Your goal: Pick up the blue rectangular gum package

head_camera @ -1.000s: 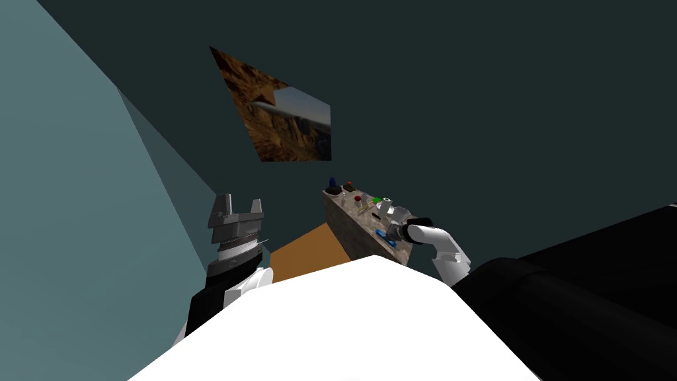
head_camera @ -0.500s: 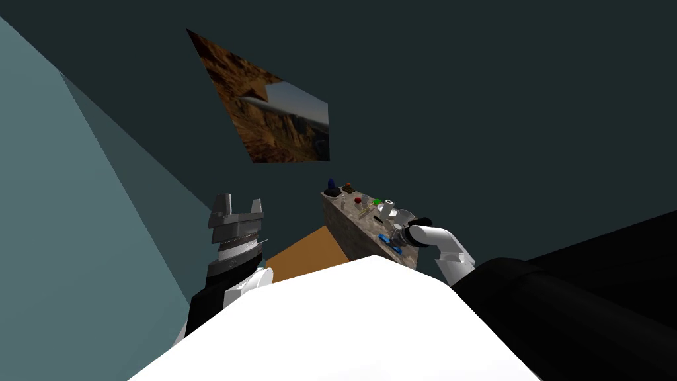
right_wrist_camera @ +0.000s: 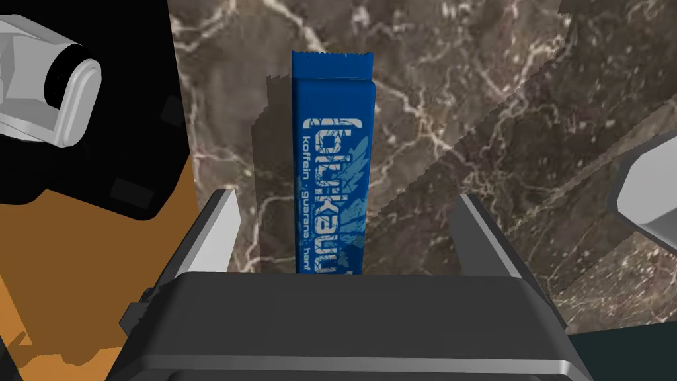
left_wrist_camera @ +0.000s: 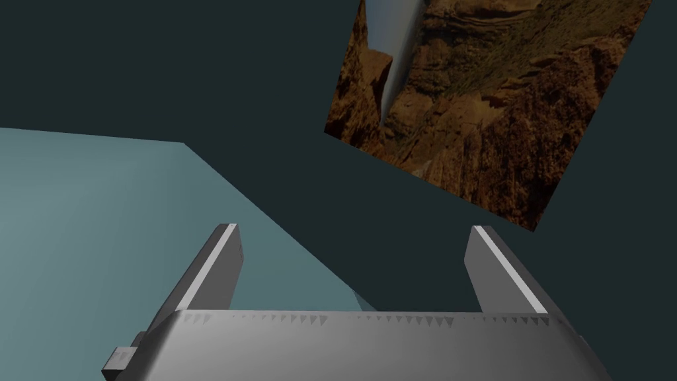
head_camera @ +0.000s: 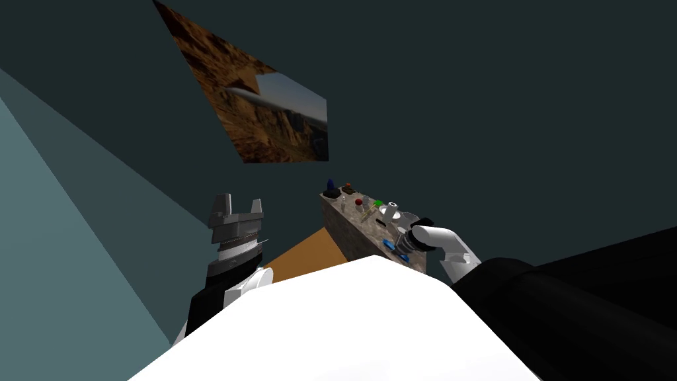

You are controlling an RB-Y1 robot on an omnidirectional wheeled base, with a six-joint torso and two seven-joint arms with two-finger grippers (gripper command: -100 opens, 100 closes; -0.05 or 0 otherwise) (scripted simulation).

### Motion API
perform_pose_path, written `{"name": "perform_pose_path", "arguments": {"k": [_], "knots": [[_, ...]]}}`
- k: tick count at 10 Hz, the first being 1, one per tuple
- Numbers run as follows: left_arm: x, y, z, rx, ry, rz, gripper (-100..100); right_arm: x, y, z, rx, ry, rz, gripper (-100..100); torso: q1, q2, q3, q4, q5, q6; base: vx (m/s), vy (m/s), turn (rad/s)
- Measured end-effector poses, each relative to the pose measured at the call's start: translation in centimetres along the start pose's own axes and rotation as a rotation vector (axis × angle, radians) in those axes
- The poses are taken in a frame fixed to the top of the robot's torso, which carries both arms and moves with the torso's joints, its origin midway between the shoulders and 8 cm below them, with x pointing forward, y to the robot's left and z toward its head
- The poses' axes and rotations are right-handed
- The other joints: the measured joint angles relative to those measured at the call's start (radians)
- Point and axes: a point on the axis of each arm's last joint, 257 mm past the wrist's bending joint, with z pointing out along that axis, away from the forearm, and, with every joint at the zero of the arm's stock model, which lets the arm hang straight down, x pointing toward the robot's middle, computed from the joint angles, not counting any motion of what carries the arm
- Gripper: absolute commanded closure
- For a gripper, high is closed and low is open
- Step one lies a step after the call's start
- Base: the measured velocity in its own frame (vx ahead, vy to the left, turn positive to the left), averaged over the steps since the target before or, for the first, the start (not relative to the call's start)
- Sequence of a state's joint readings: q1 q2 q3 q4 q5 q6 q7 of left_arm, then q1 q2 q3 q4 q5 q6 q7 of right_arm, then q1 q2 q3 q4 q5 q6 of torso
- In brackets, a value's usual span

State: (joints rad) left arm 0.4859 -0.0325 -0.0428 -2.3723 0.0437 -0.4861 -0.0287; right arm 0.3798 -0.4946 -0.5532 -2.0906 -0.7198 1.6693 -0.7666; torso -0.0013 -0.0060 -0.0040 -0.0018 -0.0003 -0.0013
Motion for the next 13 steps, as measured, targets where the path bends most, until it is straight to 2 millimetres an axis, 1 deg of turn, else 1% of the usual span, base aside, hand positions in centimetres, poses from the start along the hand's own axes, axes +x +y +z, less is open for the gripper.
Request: {"name": "perform_pose_path", "arguments": {"k": [1, 2, 4, 5, 7, 8, 9, 13], "knots": [[0.0, 0.0, 0.0, 0.0, 0.0, 0.0, 0, -1.0, -0.5, -0.1, 0.021, -0.032, 0.009, -100, 0.0, 0.0, 0.0, 0.0, 0.0, 0.0, 0.139, 0.027, -0.074], [0.0, 0.0, 0.0, 0.0, 0.0, 0.0, 0, -2.1, -0.7, 0.1, 0.043, -0.07, 0.023, -100, 0.0, -0.003, -0.001, 0.0, 0.0, 0.0, 0.11, 0.024, -0.025], [0.0, 0.0, 0.0, 0.0, 0.0, 0.0, 0, -3.6, -1.6, -0.2, 0.073, -0.119, 0.036, -100, 0.0, -0.001, 0.0, 0.0, 0.0, 0.0, 0.096, 0.018, -0.042], [0.0, 0.0, 0.0, 0.0, 0.0, 0.0, 0, -4.7, -2.0, -0.3, 0.091, -0.151, 0.046, -100, 0.0, 0.0, 0.0, 0.0, 0.0, 0.0, 0.094, 0.01, -0.041], [0.0, 0.0, 0.0, 0.0, 0.0, 0.0, 0, -6.1, -2.5, -0.6, 0.118, -0.203, 0.061, -100, -0.001, 0.001, 0.0, 0.0, 0.0, 0.0, 0.049, 0.012, -0.015], [0.0, 0.0, 0.0, 0.0, 0.0, 0.0, 0, -6.2, -2.5, -0.7, 0.121, -0.207, 0.062, 0, -0.001, 0.003, 0.002, 0.001, 0.0, 0.0, 0.006, 0.001, 0.001], [0.0, 0.0, 0.0, 0.0, 0.0, 0.0, 0, -6.2, -2.5, -0.7, 0.121, -0.207, 0.062, -100, -0.001, 0.005, 0.003, 0.001, 0.0, 0.0, -0.004, 0.011, 0.008], [0.0, 0.0, 0.0, 0.0, 0.0, 0.0, 0, -6.7, -2.2, 1.3, 0.117, -0.206, 0.065, -100, 0.0, 0.007, 0.004, 0.002, 0.0, 0.0, -0.012, 0.018, 0.004]]}}
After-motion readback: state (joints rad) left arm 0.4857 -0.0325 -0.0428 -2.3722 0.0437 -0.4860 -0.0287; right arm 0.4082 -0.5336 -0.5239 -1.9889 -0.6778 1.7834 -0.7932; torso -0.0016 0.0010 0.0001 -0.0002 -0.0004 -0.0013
